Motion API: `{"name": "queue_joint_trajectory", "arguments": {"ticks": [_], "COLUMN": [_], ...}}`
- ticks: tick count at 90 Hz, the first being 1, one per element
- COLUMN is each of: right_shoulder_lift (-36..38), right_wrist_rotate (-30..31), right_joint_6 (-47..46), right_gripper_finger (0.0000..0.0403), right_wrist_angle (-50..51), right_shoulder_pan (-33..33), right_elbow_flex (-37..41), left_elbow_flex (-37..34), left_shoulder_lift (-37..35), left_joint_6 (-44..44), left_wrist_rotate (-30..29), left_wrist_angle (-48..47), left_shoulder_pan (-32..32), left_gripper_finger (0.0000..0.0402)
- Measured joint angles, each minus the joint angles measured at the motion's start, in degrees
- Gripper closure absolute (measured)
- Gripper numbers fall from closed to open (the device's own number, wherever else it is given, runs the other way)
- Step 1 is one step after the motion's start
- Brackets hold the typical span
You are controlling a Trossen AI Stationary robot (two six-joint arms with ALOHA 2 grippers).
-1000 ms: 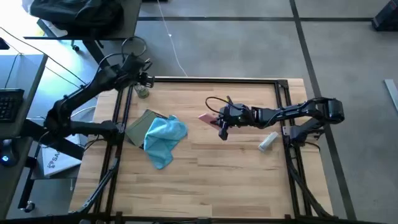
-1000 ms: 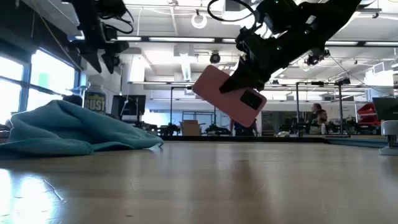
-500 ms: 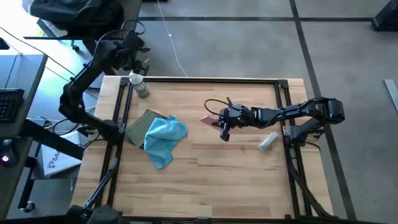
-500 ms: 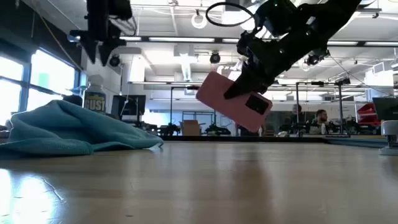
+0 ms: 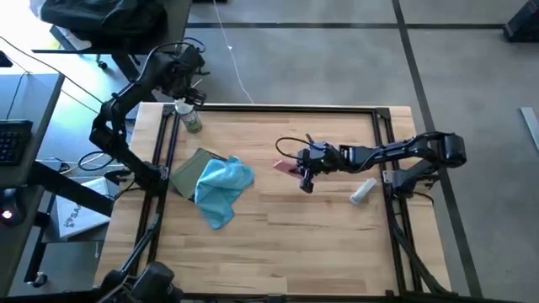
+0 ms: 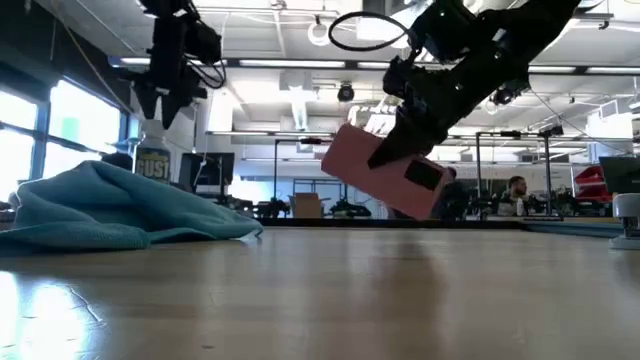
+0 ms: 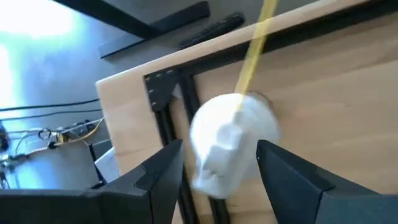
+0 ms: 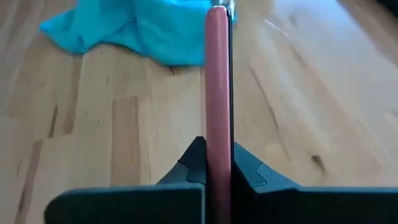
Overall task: Apply microfiber cloth
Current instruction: Spray the cellphone with the spray bottle cleaner
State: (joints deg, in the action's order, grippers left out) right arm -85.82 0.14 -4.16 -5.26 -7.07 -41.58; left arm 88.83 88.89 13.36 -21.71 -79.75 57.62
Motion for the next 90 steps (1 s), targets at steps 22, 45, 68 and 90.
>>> {"name": "queue_joint_trajectory", "arguments": {"ticks": [22, 45, 68, 90], "right_shoulder_lift": [0.0, 0.0, 1.5, 11.2], "right_wrist_rotate": [-0.3, -0.4, -0.2, 6.6], "right_joint_6": [-0.3, -1.3, -2.4, -2.4], "right_gripper_finger": [0.0402, 0.0402, 0.0402, 0.0402], "right_wrist_angle": [0.3, 2.9, 6.7, 14.0], "right_shoulder_pan": [1.0, 3.8, 6.7, 8.2], "right_elbow_flex": [0.0, 0.0, 0.0, 0.0], "left_elbow_flex": [0.0, 0.0, 0.3, 0.4], "left_shoulder_lift": [0.1, 0.5, 1.9, 1.1], "left_joint_6": [1.1, 2.0, 4.5, 4.3], "left_wrist_rotate": [3.3, 3.4, 3.1, 1.2], "left_wrist_angle": [-1.3, -1.7, -3.1, -4.2], "left_shoulder_pan": [0.7, 0.7, 0.3, -2.3], "left_gripper_finger": [0.0232, 0.0306, 0.0356, 0.0369]}}
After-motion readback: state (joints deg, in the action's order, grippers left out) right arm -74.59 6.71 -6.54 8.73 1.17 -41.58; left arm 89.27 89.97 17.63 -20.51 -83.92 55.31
